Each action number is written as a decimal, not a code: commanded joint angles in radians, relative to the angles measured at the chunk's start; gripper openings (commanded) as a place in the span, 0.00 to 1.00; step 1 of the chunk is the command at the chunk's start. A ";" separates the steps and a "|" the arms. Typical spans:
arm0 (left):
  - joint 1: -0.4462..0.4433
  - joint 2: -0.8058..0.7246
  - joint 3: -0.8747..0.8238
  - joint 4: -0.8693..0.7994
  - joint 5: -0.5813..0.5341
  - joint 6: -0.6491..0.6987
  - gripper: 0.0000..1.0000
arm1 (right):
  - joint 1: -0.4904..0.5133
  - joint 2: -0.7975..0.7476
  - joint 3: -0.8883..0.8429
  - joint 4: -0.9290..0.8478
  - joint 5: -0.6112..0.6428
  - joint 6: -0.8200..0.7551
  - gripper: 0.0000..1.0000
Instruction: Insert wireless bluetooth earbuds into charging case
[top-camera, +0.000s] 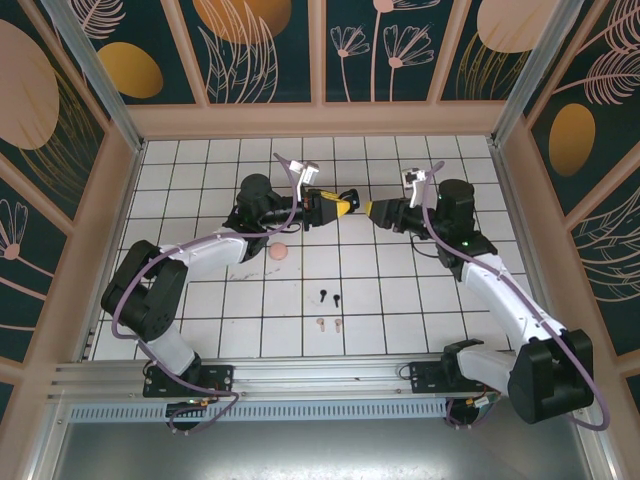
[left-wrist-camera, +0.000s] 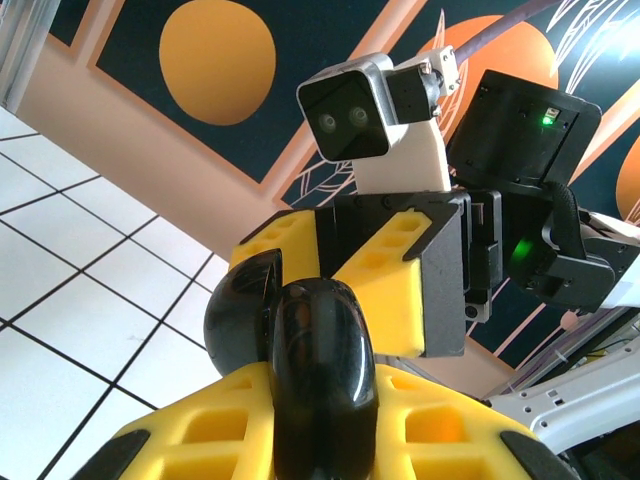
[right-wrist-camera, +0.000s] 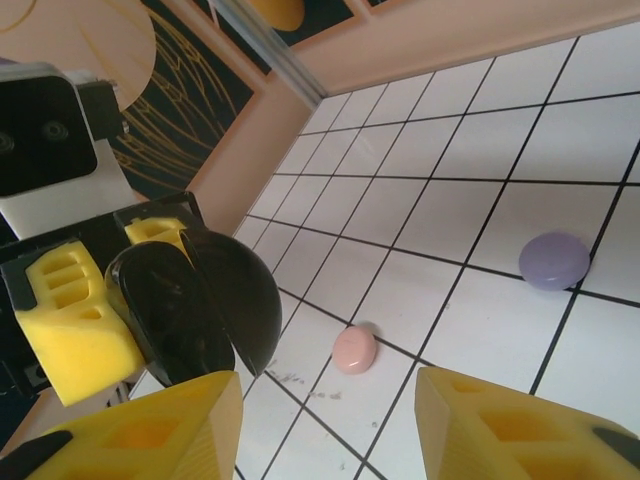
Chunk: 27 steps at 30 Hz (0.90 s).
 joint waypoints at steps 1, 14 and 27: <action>-0.005 0.001 0.022 0.047 0.024 0.003 0.00 | 0.021 0.021 0.040 0.033 -0.040 0.000 0.48; -0.007 0.001 0.022 0.050 0.026 -0.003 0.00 | 0.054 0.058 0.082 0.032 0.016 0.004 0.44; -0.008 0.000 0.024 0.061 0.033 -0.010 0.00 | 0.069 0.105 0.117 0.034 0.024 0.010 0.40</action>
